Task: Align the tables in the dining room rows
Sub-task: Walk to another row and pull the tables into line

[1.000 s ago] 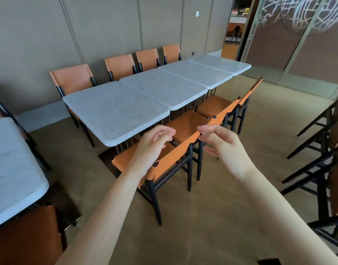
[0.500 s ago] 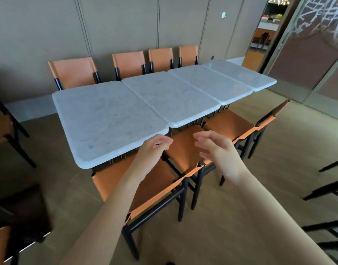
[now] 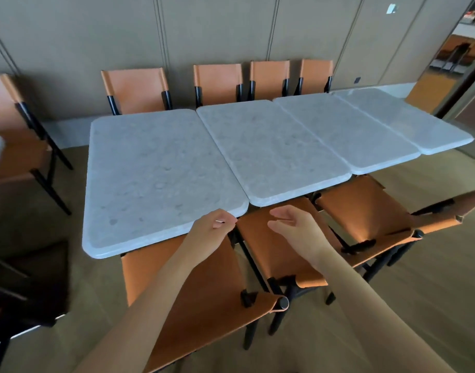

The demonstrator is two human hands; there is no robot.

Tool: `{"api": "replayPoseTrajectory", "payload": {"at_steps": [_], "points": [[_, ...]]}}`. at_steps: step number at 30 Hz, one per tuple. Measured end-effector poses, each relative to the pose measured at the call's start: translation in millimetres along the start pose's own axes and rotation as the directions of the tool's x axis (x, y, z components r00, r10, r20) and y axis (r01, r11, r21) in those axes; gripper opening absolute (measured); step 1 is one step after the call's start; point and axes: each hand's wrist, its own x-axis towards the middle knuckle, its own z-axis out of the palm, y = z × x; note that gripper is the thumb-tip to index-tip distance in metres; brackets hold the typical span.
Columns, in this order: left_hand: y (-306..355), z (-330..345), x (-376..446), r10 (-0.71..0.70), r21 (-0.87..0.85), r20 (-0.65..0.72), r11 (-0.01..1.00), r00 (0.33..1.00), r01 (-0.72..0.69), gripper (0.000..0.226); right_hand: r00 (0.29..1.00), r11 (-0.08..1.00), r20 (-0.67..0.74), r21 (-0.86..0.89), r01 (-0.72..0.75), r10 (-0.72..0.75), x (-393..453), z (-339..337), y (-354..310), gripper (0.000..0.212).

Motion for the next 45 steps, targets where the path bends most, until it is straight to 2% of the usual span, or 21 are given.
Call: {"api": "replayPoseTrajectory", "payload": {"at_steps": [4,6,8,13,16,19,21,23,25,27,30,33,36,39,41,45], "points": [[-22.0,28.2,56.3,-0.068,0.089,-0.065,0.993,0.996,0.074,0.01,0.99,0.997,0.138,-0.076,-0.011,0.022,79.2,-5.9,38.5,0.044],[-37.3,44.9,90.7,-0.079,0.203,-0.093,0.974,0.993,0.097,0.008,0.98,0.993,0.199,-0.12,-0.002,0.026,123.0,-5.3,58.7,0.046],[-53.0,62.8,121.9,-0.111,0.313,-0.132,0.938,0.985,0.148,0.017,0.961,0.981,0.275,-0.187,0.045,0.008,165.6,-1.3,80.7,0.05],[-98.4,79.0,193.1,-0.24,0.595,-0.197,0.741,0.951,0.31,0.062,0.898,0.891,0.437,-0.384,0.243,-0.056,242.8,23.1,132.4,0.061],[-140.0,53.6,233.5,-0.239,0.716,-0.224,0.616,0.945,0.327,0.092,0.86,0.745,0.465,-0.493,0.449,-0.21,287.1,55.8,150.8,0.074],[-181.5,14.2,253.7,-0.33,0.82,-0.29,0.399,0.898,0.411,0.124,0.808,0.654,0.483,-0.498,0.57,-0.336,324.2,103.6,160.2,0.099],[-204.2,-0.9,256.4,-0.402,0.814,-0.34,0.327,0.85,0.481,0.145,0.752,0.604,0.543,-0.473,0.642,-0.374,342.0,137.5,164.3,0.113],[-227.1,-1.3,254.7,-0.333,0.811,-0.349,0.361,0.876,0.46,0.148,0.723,0.573,0.562,-0.463,0.677,-0.401,350.6,166.2,169.4,0.121],[-247.0,2.0,252.2,-0.214,0.825,-0.344,0.396,0.914,0.403,0.144,0.737,0.529,0.527,-0.517,0.673,-0.423,352.5,184.6,176.0,0.121],[-257.8,1.5,254.8,-0.152,0.837,-0.341,0.4,0.928,0.374,0.14,0.746,0.51,0.47,-0.545,0.665,-0.472,354.6,192.6,184.0,0.116],[-255.4,0.3,255.6,-0.155,0.83,-0.359,0.398,0.92,0.391,0.139,0.722,0.453,0.444,-0.571,0.685,-0.53,356.0,195.0,190.8,0.117],[-254.4,1.2,253.0,-0.181,0.827,-0.362,0.39,0.914,0.405,0.138,0.731,0.431,0.463,-0.598,0.675,-0.502,352.4,194.8,187.2,0.121],[-254.2,-7.7,250.0,-0.202,0.849,-0.286,0.399,0.937,0.345,0.136,0.764,0.428,0.472,-0.638,0.64,-0.439,347.2,199.7,177.6,0.128],[-255.5,-30.7,236.1,-0.165,0.908,-0.144,0.37,0.976,0.196,0.137,0.796,0.414,0.44,-0.688,0.596,-0.416,342.6,206.0,171.7,0.13],[-261.5,-43.5,227.7,-0.138,0.932,-0.089,0.339,0.986,0.132,0.132,0.792,0.404,0.416,-0.696,0.594,-0.447,340.4,208.7,173.8,0.127],[-278.7,-49.2,229.7,0.008,0.931,-0.097,0.354,0.995,0.088,0.121,0.758,0.366,0.383,-0.702,0.611,-0.528,345.0,214.2,184.0,0.123]]}}
